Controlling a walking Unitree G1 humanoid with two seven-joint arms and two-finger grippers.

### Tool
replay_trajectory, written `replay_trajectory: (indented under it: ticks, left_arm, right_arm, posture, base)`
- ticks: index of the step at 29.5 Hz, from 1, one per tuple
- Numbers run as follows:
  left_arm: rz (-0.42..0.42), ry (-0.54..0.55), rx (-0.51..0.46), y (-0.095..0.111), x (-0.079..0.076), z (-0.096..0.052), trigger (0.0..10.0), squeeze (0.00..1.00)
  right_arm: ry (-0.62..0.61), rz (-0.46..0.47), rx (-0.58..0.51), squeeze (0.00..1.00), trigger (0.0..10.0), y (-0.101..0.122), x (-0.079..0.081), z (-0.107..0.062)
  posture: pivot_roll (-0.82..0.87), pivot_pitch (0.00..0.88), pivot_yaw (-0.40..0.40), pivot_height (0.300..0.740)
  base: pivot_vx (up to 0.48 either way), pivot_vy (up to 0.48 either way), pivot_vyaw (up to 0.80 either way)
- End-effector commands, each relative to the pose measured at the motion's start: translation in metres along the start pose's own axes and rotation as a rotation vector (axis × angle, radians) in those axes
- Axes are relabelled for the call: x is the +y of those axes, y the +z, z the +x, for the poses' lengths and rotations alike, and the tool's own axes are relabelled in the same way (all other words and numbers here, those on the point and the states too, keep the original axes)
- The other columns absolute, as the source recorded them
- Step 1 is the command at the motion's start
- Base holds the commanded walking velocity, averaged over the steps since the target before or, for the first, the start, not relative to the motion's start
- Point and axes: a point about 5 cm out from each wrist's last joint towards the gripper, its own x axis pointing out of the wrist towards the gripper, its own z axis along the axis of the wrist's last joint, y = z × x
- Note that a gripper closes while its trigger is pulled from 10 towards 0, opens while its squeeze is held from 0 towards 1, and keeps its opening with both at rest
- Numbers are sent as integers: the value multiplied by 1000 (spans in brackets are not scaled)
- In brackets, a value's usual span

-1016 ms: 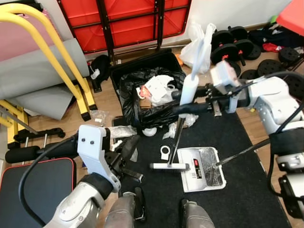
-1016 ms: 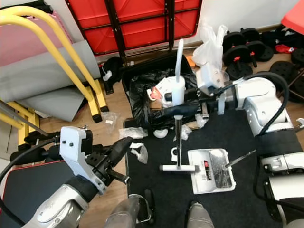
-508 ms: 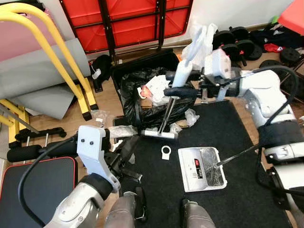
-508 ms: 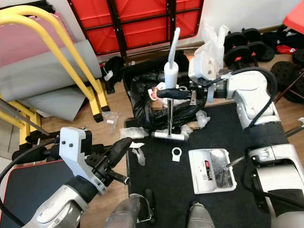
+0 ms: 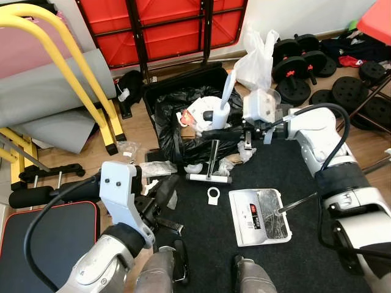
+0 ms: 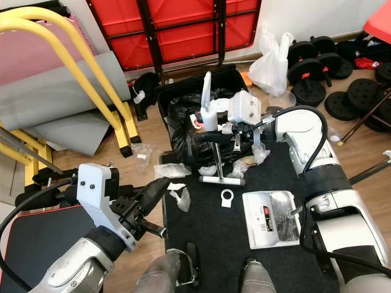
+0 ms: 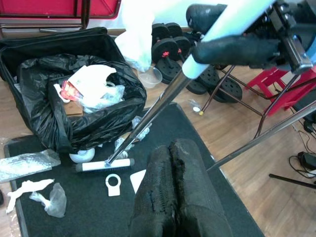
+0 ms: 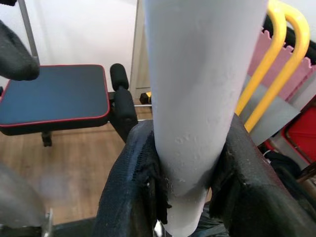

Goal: Sweep floor

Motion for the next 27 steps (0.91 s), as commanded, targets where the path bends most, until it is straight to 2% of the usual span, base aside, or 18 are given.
replay_trajectory:
  ticks: [1, 2, 4, 7, 17, 23, 27]
  left_arm:
    - [-1, -2, 17, -1, -1, -4, 10000, 0]
    - [-1, -2, 18, -1, -1, -4, 10000, 0]
    - [-1, -2, 18, -1, -1, -4, 10000, 0]
    - [-1, -4, 19, -1, 0, -4, 10000, 0]
    - [2, -5, 18, -1, 1, -2, 10000, 0]
    - [3, -5, 18, -2, 1, -2, 10000, 0]
    - [2, -6, 18, -2, 1, -1, 10000, 0]
  right_arm:
    - [60, 49, 11, 0, 10000, -9, 11, 4]
    - [91, 89, -16, 0, 10000, -5, 14, 1]
    - [91, 89, -16, 0, 10000, -5, 14, 1]
    - [169, 140, -57, 0, 10000, 3, 18, -6]
    - [260, 149, -41, 0, 10000, 12, 16, -20]
    - [242, 150, -57, 0, 10000, 16, 13, -21]
    - [137, 167, -181, 0, 10000, 37, -6, -25]
  posture:
    - [10, 322, 22, 740]
    - [9, 321, 23, 740]
    - [9, 321, 23, 740]
    - [3, 321, 24, 740]
    - [-1, 313, 25, 740]
    - [-2, 311, 24, 740]
    - [-5, 309, 23, 740]
  base:
    - [0, 0, 0]
    - [0, 0, 0]
    - [0, 0, 0]
    - [0, 0, 0]
    - [0, 0, 0]
    - [0, 0, 0]
    - [0, 0, 0]
